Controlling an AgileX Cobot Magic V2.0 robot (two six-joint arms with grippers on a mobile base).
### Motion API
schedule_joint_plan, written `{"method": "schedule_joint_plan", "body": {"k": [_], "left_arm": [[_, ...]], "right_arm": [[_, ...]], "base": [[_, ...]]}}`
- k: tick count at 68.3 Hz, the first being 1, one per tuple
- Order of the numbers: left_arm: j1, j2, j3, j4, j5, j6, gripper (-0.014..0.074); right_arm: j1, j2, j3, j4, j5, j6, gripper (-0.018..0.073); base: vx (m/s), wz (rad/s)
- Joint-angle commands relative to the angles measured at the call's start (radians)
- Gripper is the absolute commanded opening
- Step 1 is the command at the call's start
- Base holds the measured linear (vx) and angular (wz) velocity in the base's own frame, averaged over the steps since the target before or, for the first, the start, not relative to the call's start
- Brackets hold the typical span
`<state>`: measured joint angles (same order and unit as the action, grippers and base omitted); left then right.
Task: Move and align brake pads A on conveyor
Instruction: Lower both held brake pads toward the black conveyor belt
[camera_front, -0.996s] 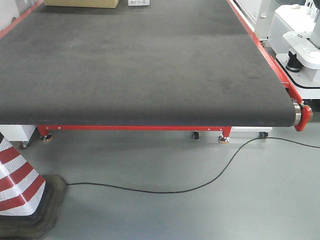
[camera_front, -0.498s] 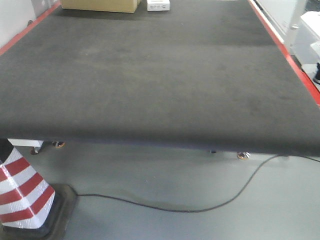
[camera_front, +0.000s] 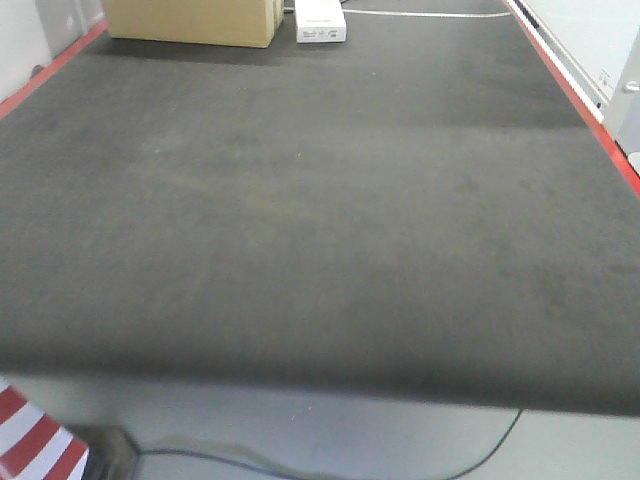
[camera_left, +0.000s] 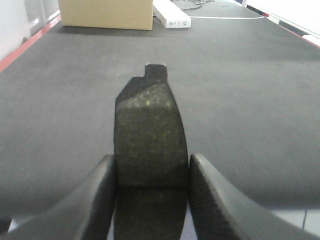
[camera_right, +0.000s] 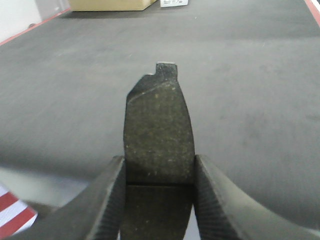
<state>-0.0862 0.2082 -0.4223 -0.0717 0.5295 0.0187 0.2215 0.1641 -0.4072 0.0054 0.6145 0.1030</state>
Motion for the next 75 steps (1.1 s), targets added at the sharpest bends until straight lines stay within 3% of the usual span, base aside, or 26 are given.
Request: {"method": "schedule_joint_plan", "body": {"k": [1,75], "left_arm": [[-0.004,0.012,-0.027,-0.010,-0.092,-0.004,-0.0006],[-0.004,0.012,-0.027,-0.010,-0.092,-0.004,-0.0006]], "right_arm": [[-0.001,0.011,-0.029,-0.005,-0.103,-0.004,-0.0007],[-0.001,0.011,-0.029,-0.005,-0.103,-0.004,-0.0007]], "base": [[0.36,-0.07],[0.26,-0.09]]}}
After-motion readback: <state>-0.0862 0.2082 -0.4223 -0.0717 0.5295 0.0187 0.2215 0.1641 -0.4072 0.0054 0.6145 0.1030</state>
